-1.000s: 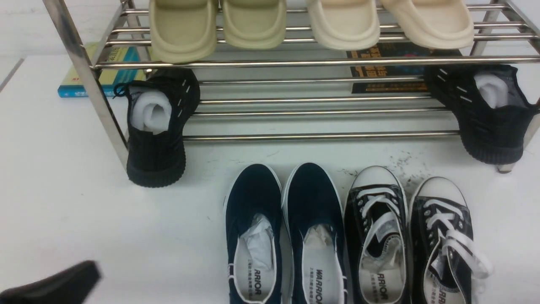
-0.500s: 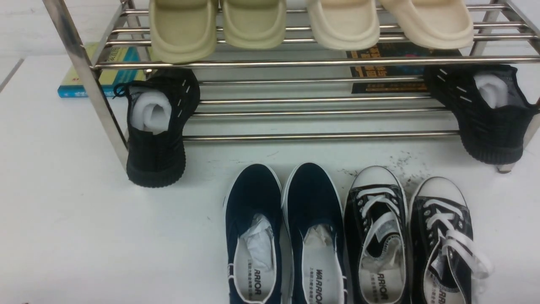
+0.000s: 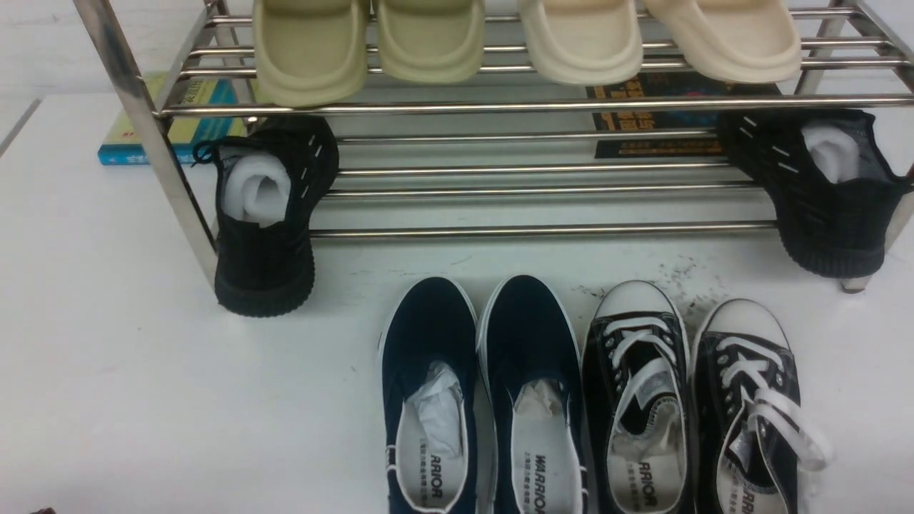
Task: Take the shoes off the shelf with your hand on the white table.
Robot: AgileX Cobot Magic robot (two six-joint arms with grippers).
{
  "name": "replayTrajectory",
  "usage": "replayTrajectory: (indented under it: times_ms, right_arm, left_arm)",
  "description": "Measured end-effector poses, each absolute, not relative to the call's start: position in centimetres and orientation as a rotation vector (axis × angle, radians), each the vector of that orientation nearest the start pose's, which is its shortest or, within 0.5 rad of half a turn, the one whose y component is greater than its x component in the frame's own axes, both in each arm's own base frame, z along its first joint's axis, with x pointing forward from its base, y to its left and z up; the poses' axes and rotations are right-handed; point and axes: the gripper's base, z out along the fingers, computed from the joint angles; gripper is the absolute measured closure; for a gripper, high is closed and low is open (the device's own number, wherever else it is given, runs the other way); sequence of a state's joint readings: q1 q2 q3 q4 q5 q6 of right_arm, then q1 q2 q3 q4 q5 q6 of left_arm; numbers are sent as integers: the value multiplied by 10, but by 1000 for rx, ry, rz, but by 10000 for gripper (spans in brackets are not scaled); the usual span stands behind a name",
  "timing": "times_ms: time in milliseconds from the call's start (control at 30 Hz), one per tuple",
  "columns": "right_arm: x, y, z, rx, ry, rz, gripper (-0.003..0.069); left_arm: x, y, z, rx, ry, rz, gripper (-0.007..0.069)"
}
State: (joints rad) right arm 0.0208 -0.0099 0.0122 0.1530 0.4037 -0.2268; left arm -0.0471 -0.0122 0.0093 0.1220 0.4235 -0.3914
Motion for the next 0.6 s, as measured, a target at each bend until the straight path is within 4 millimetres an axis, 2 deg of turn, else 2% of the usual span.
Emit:
replayTrajectory:
  times_ms: [600]
  right_arm:
    - [51,7,174,-141,1879,12,419]
  left_arm:
    - [51,2,173,-252,1885,-171,552]
